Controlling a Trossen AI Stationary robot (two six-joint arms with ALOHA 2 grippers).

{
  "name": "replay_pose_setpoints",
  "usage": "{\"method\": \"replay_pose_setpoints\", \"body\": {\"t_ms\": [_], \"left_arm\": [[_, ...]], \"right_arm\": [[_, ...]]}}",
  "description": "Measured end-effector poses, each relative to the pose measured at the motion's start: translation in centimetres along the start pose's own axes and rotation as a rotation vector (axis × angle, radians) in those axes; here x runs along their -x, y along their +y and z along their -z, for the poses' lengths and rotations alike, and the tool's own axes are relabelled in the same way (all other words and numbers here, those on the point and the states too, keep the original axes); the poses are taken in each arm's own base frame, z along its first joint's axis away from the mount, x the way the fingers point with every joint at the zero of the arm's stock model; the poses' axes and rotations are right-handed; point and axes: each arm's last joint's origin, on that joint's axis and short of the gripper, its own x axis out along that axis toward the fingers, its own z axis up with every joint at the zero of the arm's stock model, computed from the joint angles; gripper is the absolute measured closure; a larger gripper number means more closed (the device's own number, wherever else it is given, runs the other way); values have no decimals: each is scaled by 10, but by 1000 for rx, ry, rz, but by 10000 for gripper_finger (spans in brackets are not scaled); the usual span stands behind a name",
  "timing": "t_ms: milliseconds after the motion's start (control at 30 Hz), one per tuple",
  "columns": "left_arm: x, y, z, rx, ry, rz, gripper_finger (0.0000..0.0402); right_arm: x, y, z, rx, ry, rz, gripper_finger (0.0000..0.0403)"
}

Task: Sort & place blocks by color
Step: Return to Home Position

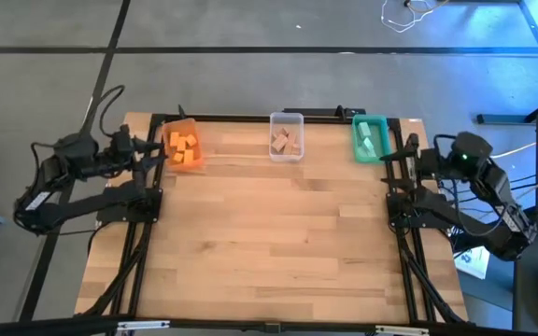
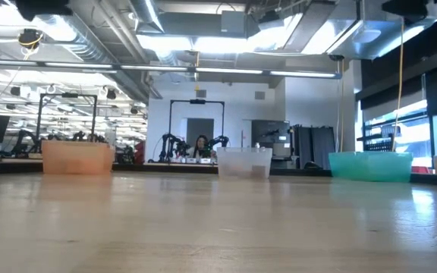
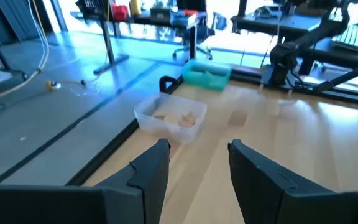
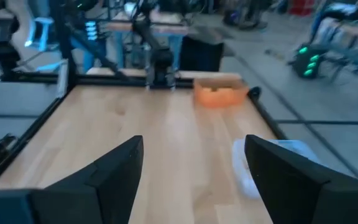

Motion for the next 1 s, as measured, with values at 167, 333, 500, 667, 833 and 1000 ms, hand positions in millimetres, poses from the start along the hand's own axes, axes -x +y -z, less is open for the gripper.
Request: {"method": "replay_pose_setpoints", "body": {"t_ms": [167, 333, 500, 667, 833, 1000], "left_arm": [[14, 1, 23, 9, -71, 2, 246], [25, 1, 36, 12, -134, 3, 246], [25, 2, 36, 13, -132, -11, 246], [16, 1, 44, 24, -89, 0, 246], [10, 1, 41, 6, -152, 15, 246], [-5, -1, 39, -27, -274, 44, 246]], "right_arm": [[11, 11, 16, 17, -67, 60, 121], [21, 20, 27, 29, -134, 86, 121], [30, 27, 28, 61, -180, 87, 121], [26, 24, 32, 48, -171, 95, 121], [27, 24, 29, 64, -194, 98, 121], [21, 19, 24, 127, -283, 111, 121]]}}
